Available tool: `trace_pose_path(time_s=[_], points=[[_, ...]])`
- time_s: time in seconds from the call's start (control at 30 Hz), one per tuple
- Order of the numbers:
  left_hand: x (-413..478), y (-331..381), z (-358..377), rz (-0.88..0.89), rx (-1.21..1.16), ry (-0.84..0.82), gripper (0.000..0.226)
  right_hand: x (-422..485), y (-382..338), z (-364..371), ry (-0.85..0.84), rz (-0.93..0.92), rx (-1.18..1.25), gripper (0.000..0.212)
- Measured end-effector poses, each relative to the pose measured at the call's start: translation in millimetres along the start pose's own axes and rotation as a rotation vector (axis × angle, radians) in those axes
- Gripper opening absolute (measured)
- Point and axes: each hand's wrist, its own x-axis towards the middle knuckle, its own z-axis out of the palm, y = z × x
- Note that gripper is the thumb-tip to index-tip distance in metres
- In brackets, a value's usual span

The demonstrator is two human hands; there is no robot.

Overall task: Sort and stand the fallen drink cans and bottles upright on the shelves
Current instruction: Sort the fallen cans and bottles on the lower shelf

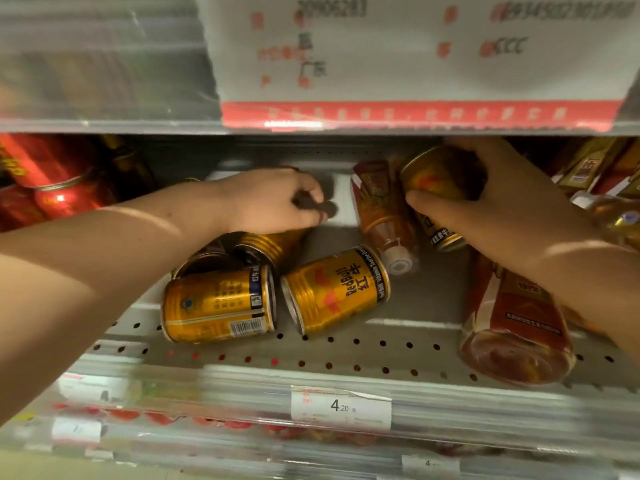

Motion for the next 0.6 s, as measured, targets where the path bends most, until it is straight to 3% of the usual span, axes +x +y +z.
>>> trace_pose_path(time_s=[0.23, 0.37, 0.43, 0.53, 0.6], points=[[-27.3, -27.2, -4.2, -0.06, -0.078, 0.042, 0.041, 10.7, -48.2, 25.7, -0.058, -0.123, 0.03, 0.047], [-38.9, -45.8, -9.8, -0.095, -0.13, -0.008, 0.052, 19.1, -69.8, 45.1, -0.422, -0.033, 0.291, 0.024], [-39.9, -53.0, -9.9, -0.108, -0.197, -0.037, 0.049, 28.0, -74.3, 57.9, -0.426, -0.021, 0.286, 0.028], [-39.8, -61.2, -5.6, -0.125, -0.314, -0.035, 0.038, 44.9, -83.1, 76.0, -0.36, -0.071, 0.018, 0.045], [-39.9, -66.0, -2.8, -0.103, -0.364, -0.017, 0.032, 55.2, -84.5, 82.8, -0.366, -0.032, 0.047, 0.046]])
